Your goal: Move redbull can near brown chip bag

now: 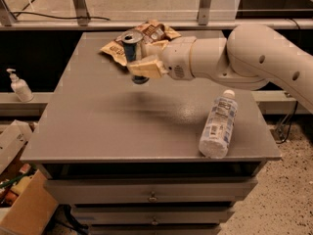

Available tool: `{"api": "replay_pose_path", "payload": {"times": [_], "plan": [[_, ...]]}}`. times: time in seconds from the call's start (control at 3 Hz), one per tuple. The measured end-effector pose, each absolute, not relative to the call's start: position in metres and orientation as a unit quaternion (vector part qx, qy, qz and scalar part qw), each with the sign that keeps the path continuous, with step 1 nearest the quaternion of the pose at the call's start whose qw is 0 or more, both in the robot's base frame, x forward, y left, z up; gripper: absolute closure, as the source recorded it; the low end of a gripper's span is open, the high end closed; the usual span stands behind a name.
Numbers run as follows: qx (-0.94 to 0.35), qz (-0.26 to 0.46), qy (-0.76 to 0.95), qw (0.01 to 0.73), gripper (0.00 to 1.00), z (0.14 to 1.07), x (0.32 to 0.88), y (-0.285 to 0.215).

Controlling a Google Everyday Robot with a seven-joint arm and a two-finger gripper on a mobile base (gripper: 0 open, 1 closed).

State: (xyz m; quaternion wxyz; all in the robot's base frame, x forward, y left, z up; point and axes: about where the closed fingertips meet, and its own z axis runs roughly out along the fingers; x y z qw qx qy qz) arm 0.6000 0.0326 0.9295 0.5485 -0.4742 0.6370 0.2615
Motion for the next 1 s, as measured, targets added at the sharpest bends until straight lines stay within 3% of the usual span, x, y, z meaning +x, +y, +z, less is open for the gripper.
{"api": "replay_pose_path", "payload": {"times": [0.67, 1.0], "plan": [[-0.47, 0.255, 0.638, 0.555, 1.0, 0.925, 0.604, 0.028], [-0.441, 0.24, 0.652, 0.568, 1.0, 0.917, 0.635, 0.015]]}}
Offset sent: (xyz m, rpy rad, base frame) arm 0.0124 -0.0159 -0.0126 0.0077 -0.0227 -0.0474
